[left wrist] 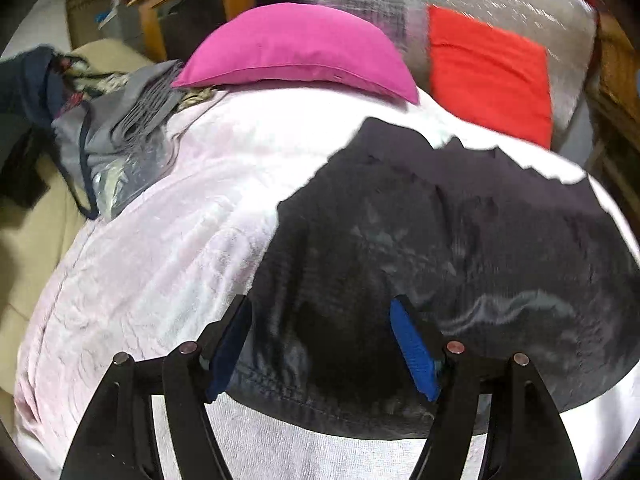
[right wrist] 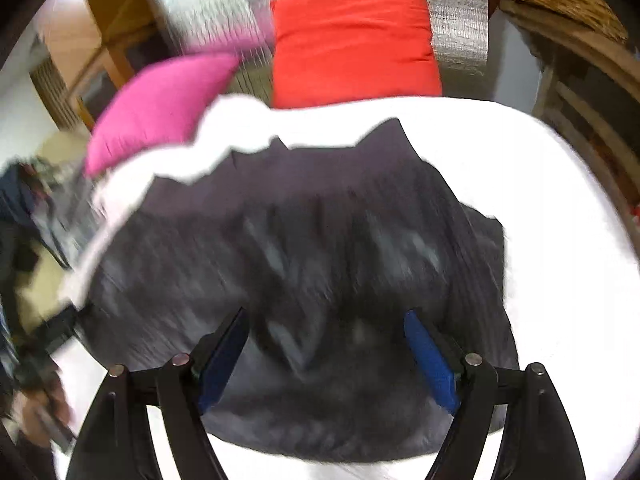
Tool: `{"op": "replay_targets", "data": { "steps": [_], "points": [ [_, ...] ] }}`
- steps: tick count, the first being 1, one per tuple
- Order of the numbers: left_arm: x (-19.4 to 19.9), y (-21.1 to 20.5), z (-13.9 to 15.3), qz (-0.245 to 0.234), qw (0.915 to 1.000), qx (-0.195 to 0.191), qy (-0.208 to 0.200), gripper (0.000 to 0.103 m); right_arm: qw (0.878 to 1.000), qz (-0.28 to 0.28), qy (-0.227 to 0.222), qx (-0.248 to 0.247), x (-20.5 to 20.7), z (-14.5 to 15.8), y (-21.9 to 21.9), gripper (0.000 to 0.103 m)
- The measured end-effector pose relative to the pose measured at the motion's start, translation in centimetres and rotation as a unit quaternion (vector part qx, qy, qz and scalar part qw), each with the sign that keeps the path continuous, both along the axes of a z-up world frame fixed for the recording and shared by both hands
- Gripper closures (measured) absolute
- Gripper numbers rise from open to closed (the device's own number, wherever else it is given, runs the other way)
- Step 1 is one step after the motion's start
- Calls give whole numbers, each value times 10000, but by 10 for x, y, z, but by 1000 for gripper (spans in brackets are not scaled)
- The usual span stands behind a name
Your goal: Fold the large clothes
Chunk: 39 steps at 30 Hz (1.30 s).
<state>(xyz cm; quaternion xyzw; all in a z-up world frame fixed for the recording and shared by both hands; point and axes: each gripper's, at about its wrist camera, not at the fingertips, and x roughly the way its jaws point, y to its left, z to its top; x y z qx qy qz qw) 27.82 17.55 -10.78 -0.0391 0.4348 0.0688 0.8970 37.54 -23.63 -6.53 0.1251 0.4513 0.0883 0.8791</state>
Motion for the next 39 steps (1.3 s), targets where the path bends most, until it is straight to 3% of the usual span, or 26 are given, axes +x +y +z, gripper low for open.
{"op": "replay_targets", "data": {
  "steps": [2,5,8,10,15,19,23,27,29,34,37,39],
  "points": [
    [4,2,2,-36,10000,-57,-28,30,9995,-13,-34,317,10,1,-1,20],
    [18,0,-3,-88,9992,394,7,30,9961,-228,408,743,46,-20,-17,20],
    [34,2,-33,-86,9966,434,693,29,9865,-637,919,1201,58,-49,-32,20],
    [35,4,-40,-43,9969,408,667,28,9798,-798,901,1595,61,-56,-42,20],
    [28,-7,-31,-96,9961,713,511,29,9874,-579,626,1331,50,-36,-34,20],
    [19,-4,-28,-79,9967,672,454,29,9887,-447,479,1351,28,-26,-28,20],
    [19,-2,-28,-83,9967,645,479,29,9904,-291,506,1251,9,-37,-28,20],
    [26,0,-39,-88,9966,561,604,26,9902,-558,788,1008,11,-61,-40,20],
    [25,1,-38,-134,9967,548,590,26,9901,-603,726,1035,8,-53,-39,20],
    [10,23,-20,-146,9996,138,215,26,9916,-390,288,1197,-18,-19,-57,20],
    [7,49,-11,-116,9994,-306,-61,20,9911,-461,127,1239,-28,-11,-86,16],
    [15,67,-12,-245,9963,-827,10,15,9890,-639,248,1313,-28,-20,-112,10]
  ]
}}
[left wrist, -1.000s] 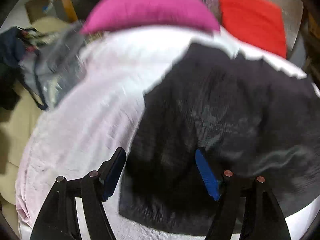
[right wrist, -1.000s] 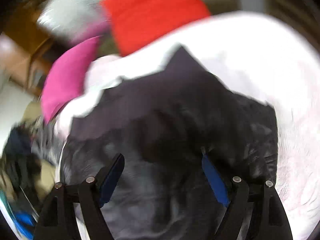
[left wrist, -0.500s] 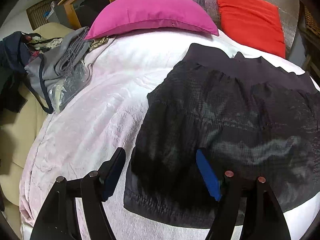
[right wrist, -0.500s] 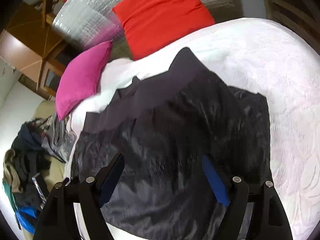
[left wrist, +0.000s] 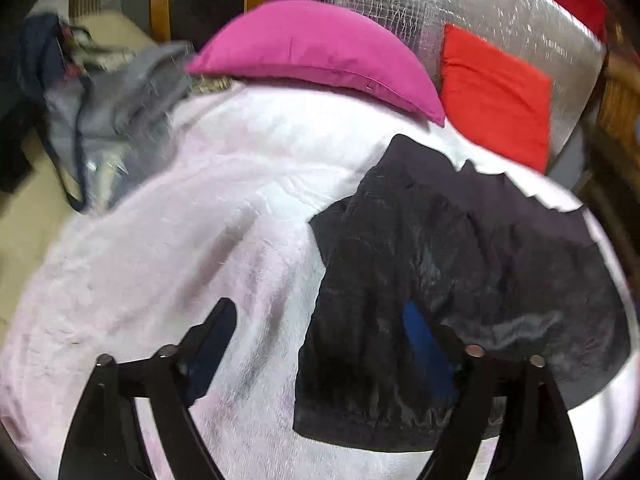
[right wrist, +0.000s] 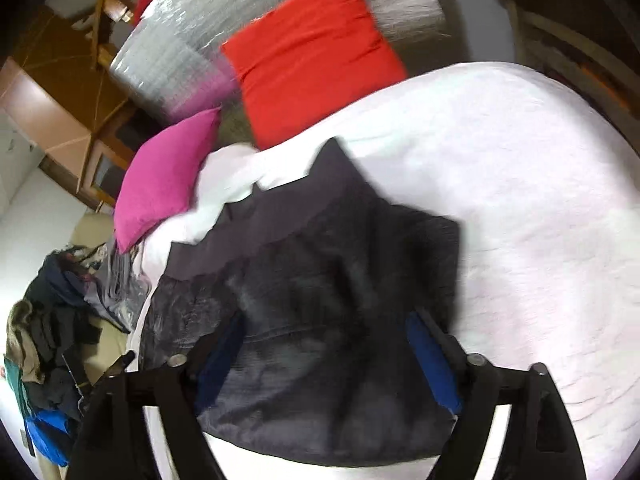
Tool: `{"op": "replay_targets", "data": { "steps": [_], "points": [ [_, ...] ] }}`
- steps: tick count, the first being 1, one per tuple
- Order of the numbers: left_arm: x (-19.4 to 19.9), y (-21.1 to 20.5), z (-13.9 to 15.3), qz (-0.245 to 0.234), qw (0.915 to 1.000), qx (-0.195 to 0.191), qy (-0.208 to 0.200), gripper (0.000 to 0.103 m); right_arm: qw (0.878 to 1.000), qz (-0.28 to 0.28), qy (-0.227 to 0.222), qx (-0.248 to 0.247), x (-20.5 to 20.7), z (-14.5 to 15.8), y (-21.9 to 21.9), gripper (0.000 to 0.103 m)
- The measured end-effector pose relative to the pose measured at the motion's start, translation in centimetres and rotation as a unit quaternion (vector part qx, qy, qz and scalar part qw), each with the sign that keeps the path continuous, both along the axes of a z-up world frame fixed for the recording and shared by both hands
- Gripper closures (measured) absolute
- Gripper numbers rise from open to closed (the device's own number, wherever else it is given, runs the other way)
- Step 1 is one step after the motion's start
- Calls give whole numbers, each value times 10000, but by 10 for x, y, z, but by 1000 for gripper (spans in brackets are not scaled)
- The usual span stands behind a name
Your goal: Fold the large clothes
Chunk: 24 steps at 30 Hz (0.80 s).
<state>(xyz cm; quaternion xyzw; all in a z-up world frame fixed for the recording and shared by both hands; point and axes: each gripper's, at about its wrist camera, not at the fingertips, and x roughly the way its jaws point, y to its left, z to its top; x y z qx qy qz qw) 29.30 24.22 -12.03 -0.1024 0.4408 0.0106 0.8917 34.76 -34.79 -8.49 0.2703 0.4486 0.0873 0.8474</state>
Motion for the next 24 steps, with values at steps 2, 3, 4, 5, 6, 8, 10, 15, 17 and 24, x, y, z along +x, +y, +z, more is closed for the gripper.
{"op": "replay_targets", "data": {
  "steps": [2,3,4,5,6,8,10,15,17,24],
  "points": [
    [12,15,-8,-118,9977,-653,158,15,9998,-78,119,106,2,-11,-15,10],
    [17,18,-12,-146,9960,-848,246,15,9994,-91,265,225,6,-23,-23,10],
    [21,20,-15,-170,9949,-948,309,15,9990,-116,347,272,7,-29,-29,9],
    [26,22,-19,-182,9937,-1043,371,15,9984,-153,426,327,10,-38,-32,9],
    [30,24,-24,-158,9926,-1134,408,15,9979,-112,467,445,13,-46,-34,9],
    [39,27,-30,-254,9876,-1462,507,15,9966,9,481,667,18,-55,-33,9],
    [43,30,-38,-310,9807,-1854,543,15,9952,178,461,839,21,-61,-30,9],
    [51,44,-55,-207,9694,-2374,595,15,9945,308,515,862,23,-71,-28,10],
    [53,44,-61,-213,9652,-2517,679,15,9944,362,515,848,24,-72,-28,9],
    [66,25,-75,-677,9477,-3008,831,16,9937,630,494,789,29,-72,-17,14]
  ]
}}
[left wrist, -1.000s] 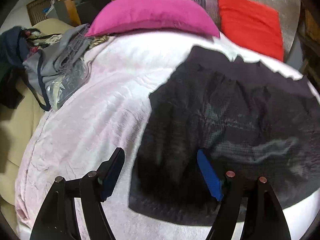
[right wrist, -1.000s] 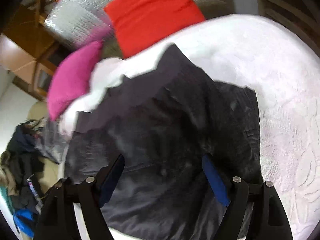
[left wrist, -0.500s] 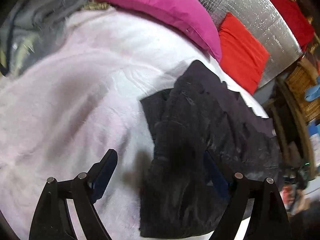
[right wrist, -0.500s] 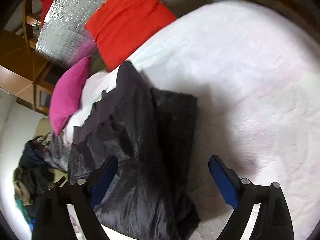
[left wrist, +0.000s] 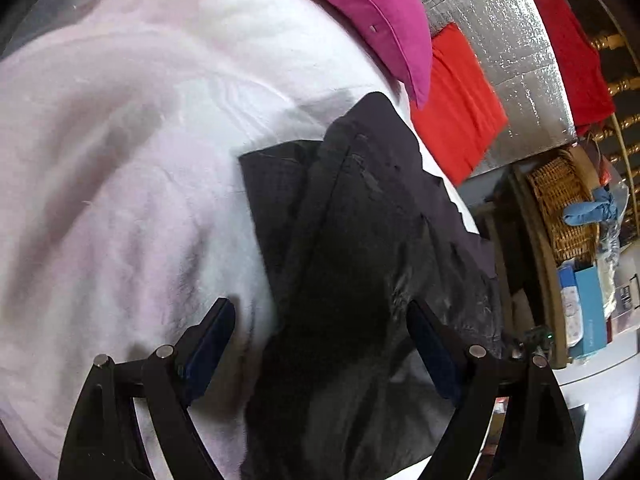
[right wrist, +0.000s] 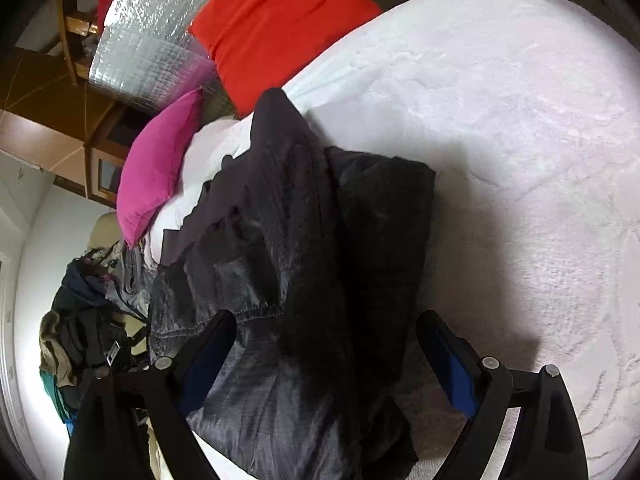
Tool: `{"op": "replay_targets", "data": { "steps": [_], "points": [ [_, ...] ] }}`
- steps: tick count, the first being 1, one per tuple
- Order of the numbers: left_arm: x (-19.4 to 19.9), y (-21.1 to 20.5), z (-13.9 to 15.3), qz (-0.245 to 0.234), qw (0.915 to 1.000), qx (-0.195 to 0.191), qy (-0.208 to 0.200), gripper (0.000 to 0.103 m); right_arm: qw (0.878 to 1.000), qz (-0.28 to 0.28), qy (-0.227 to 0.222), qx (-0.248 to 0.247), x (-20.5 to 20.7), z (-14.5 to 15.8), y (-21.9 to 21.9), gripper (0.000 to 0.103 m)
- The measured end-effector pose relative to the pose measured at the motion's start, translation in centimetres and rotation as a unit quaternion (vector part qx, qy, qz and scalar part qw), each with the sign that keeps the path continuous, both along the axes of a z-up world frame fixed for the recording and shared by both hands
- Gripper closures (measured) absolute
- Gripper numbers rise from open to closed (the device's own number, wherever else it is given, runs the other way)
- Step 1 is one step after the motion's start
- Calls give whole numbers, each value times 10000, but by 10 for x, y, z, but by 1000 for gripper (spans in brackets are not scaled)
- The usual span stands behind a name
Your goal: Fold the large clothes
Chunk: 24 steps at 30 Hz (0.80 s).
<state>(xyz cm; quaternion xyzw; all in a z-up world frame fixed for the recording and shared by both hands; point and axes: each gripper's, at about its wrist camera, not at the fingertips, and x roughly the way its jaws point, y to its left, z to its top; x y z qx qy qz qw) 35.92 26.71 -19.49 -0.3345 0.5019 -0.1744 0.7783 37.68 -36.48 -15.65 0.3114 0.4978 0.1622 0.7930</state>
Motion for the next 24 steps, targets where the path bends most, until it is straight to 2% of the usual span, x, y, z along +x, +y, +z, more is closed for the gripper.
{"op": "replay_targets", "data": {
  "steps": [2,4,5,8,10,11,12,13,15,17,21,24],
  "points": [
    [8,-2,-3,14,9999,-162,38,17,9999,109,8,-83,2,-1,5,20],
    [15,-1,-5,55,9996,-264,80,17,9999,107,56,-99,4,-4,5,21],
    [18,0,-6,80,9995,-268,111,20,9999,96,51,-84,5,-5,4,21],
    [27,-1,-14,103,9987,-368,337,57,9998,81,118,-168,9,-7,4,37],
    [28,-6,-14,42,9992,-272,292,65,9995,150,165,-232,12,-6,6,51],
    [27,-8,-12,5,9994,-218,254,70,9992,210,183,-280,13,-5,8,54],
    [26,-10,-10,-18,9995,-211,213,78,9988,283,171,-367,14,-1,11,63],
    [27,-13,-7,-29,9996,-192,180,80,9986,304,145,-418,14,2,12,74],
    [26,-21,1,-82,9999,105,62,85,9973,382,44,-621,14,13,17,83],
    [26,-22,8,-115,9995,277,-16,87,9957,439,-12,-818,13,21,22,86],
    [23,-27,25,-141,9985,487,-199,88,9950,431,-152,-884,10,33,24,89],
    [19,-29,45,-197,9966,650,-475,89,9938,439,-286,-978,8,46,26,90]
  ]
}}
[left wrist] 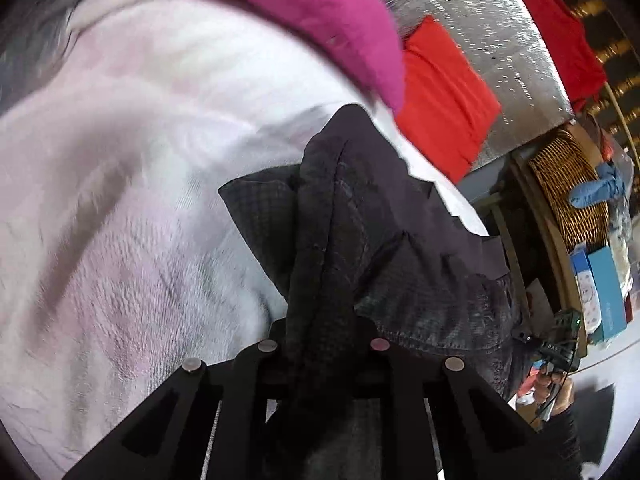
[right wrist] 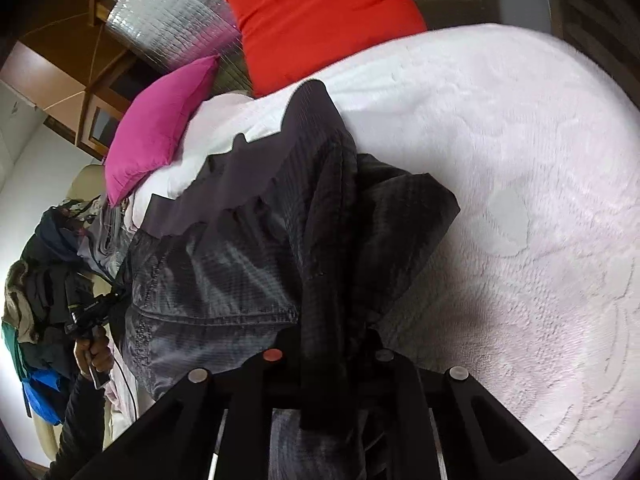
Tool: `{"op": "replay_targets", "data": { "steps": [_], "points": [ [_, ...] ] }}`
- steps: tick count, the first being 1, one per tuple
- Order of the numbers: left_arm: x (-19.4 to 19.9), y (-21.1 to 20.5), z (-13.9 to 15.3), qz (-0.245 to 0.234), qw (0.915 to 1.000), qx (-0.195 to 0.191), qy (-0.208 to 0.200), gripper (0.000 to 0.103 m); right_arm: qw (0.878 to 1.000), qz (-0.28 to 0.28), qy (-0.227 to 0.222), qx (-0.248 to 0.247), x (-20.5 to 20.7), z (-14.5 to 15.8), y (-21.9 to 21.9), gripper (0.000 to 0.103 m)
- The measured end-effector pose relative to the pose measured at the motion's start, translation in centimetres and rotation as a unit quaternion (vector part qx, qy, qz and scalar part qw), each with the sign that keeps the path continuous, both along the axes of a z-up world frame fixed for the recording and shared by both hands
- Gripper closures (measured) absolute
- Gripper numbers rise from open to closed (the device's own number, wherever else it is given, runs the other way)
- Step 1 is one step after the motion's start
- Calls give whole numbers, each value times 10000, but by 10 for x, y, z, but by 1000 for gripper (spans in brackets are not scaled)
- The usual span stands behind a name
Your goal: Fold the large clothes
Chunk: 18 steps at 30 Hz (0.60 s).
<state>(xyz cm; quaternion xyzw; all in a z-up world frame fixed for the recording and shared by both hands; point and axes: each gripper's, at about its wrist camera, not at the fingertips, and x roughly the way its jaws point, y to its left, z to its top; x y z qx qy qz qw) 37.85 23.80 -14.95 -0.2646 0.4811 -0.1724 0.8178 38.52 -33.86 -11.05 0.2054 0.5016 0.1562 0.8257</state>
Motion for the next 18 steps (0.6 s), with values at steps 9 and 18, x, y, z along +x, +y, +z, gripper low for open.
{"op": "replay_targets", "data": {
  "steps": [9,18],
  "points": [
    [-2,-25,71,-146,9973,304,-649,89,9980,124,-526,-329,-6,70,14,91],
    [-28,-40,160,-210,9903,398,-1315,89,9904,117,-1211,-663,-47,179,11,92]
  ]
}}
